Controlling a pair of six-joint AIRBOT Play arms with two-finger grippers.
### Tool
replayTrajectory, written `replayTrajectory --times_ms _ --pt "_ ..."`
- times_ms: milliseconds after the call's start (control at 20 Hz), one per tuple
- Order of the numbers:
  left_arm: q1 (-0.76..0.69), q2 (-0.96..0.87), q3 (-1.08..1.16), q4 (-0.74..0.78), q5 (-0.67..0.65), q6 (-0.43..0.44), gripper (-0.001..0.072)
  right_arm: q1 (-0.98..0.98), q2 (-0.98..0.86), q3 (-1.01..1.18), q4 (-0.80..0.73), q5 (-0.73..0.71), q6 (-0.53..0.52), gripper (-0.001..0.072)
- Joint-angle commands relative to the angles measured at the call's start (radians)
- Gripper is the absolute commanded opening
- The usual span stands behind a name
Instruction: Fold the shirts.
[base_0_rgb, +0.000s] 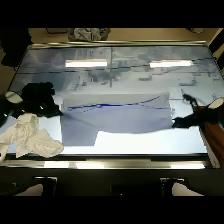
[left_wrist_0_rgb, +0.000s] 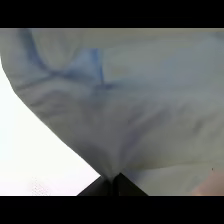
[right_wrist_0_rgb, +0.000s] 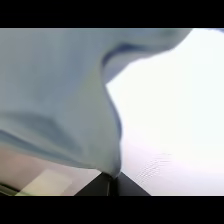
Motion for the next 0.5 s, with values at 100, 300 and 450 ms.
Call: replayTrajectory --times_ms 100,300,450 --pt "0.004 0.312 0.549 0.01 0.062 -0.043 0.0028 -0.003 0.377 0.558 -0.043 -0.127 -0.039 0.0048" --pt "0.004 0.488 0.808 0.019 0.239 -0.159 0.0028 -0.003 0.655 0.771 -0.098 -0.273 -0.003 0.0048" --pt "0.004 0.564 0.812 -0.02 0.275 -0.16 0.0028 -0.003 0.762 0.773 -0.188 -0.292 0.003 0.0048"
